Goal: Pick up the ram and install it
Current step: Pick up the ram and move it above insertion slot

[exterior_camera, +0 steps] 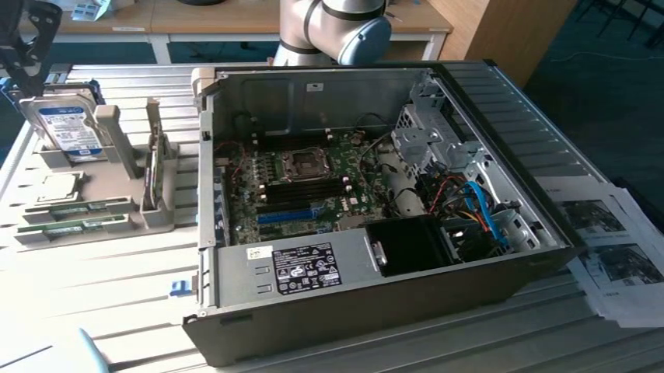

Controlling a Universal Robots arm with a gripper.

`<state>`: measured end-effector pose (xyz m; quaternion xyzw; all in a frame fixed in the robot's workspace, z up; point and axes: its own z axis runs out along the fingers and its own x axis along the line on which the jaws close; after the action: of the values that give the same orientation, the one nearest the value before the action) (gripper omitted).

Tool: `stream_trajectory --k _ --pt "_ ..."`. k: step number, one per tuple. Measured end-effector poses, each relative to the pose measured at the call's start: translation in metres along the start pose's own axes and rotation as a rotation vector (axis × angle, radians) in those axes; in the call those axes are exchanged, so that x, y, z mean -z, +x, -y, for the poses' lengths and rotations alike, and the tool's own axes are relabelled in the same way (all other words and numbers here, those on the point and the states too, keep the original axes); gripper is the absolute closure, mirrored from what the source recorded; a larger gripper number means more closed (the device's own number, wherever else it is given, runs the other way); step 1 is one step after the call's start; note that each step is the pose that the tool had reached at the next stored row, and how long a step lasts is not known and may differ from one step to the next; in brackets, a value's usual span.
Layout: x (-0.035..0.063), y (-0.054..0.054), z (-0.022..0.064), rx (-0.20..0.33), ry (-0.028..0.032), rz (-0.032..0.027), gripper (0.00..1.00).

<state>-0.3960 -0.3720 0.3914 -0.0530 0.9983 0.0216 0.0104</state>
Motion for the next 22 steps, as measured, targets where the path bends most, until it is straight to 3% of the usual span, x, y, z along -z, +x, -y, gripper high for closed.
stream_trajectory --k 14,22 --pt "-0.0008 0.0 0.0 0.185 0.0094 -0.0092 0.9" --pt "-0.001 0.0 0.0 0.265 0.0248 -0.0157 0.9"
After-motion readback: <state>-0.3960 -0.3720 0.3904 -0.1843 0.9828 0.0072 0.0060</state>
